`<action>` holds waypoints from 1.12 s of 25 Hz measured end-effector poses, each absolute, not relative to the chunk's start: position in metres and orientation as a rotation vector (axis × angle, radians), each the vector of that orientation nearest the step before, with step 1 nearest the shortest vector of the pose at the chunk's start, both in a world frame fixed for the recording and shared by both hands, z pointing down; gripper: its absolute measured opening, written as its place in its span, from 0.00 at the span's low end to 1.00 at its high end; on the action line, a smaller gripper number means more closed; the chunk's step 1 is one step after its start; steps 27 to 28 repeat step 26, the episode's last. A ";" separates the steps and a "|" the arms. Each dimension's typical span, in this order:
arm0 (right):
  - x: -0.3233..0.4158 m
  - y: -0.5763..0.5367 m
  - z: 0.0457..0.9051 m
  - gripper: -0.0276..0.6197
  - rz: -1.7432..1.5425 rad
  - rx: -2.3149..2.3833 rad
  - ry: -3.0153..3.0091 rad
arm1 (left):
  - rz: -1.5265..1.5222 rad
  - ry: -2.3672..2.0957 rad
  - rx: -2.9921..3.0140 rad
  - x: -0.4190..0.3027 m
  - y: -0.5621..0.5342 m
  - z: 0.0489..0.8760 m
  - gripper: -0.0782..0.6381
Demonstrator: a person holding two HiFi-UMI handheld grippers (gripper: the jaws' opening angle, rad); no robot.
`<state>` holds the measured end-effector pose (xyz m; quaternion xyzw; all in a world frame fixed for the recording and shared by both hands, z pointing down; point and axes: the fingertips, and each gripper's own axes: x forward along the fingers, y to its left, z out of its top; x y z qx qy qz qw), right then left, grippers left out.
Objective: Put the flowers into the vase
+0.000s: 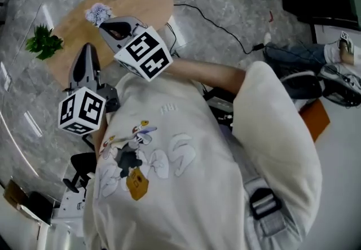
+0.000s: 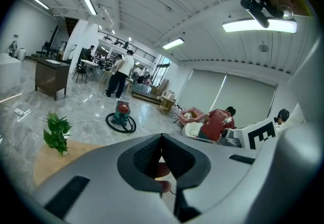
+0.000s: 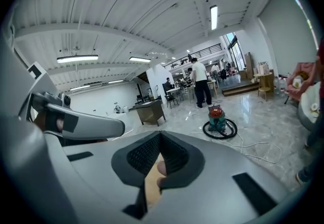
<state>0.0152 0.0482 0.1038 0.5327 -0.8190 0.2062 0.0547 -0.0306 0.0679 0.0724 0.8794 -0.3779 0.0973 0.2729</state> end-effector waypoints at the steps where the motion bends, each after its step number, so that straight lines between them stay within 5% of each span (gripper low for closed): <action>1: 0.015 0.054 0.102 0.05 0.624 1.636 -2.476 | 0.269 -1.012 2.367 -0.032 0.071 0.075 0.12; 28: 0.021 0.125 0.109 0.05 0.706 1.791 -2.399 | 0.308 -0.942 2.347 -0.033 0.120 0.094 0.12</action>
